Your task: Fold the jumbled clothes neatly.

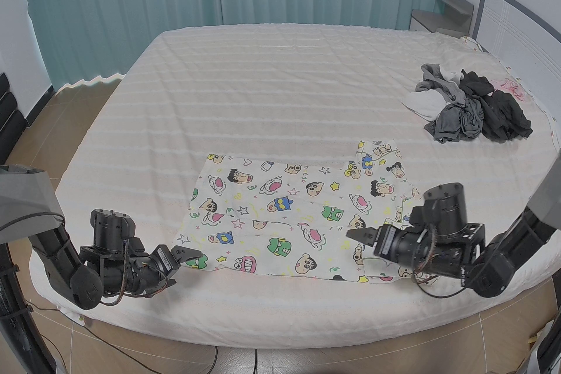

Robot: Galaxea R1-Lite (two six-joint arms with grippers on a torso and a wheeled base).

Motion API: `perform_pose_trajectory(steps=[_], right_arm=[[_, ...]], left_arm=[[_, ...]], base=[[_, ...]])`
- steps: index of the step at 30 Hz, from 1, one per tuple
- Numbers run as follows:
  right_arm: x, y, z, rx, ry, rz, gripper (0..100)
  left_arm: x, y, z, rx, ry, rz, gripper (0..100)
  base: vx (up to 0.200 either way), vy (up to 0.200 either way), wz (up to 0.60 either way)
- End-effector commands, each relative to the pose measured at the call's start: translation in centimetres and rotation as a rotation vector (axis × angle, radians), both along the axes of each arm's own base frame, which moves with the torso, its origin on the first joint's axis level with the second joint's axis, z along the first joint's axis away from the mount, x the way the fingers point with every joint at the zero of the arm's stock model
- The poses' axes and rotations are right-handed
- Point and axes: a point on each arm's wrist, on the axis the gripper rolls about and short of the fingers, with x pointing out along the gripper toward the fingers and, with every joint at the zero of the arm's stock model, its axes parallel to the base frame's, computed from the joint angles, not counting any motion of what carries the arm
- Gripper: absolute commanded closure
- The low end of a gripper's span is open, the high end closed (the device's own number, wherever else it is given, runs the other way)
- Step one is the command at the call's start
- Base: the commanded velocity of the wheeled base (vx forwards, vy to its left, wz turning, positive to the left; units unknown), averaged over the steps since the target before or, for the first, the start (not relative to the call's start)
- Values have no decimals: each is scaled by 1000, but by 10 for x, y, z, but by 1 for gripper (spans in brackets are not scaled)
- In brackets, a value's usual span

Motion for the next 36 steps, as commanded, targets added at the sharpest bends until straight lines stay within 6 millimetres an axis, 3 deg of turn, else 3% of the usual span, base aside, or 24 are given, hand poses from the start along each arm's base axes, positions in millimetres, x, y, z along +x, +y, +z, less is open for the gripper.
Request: perform_pose_trajectory(steps=[1,3,4,6,8,15,22,36], right_arm=[[-19,-80,14,24,11,-85,0],[-20,-91,11,15,23,-94,0],[-24,-112,4,-6,46,-110,0],[-25,-123,-1,-19,61,-125,0],[-28,-149,-11,-39,92,-158,0],[-33,-175,-38,-44,214,-235,0],[-28,-184,-68,-41,324,-268,0],[-5,-188,-82,-29,240,-280,0]], left_arm=[[0,0,-1,0,2,0,0],[0,0,-1,0,2,0,0],[0,-1,-1,0,2,-2,0],[0,-1,-1,0,2,-2,0],[0,-1,-1,1,2,-2,0],[0,-1,-1,1,4,-2,0],[0,-1,-1,0,4,-3,0],[-1,-1,-1,1,5,-5,0]], base=[[0,0,0],[0,0,0],[0,0,0],[0,0,0],[0,0,0],[0,0,0],[0,0,0],[0,0,0]])
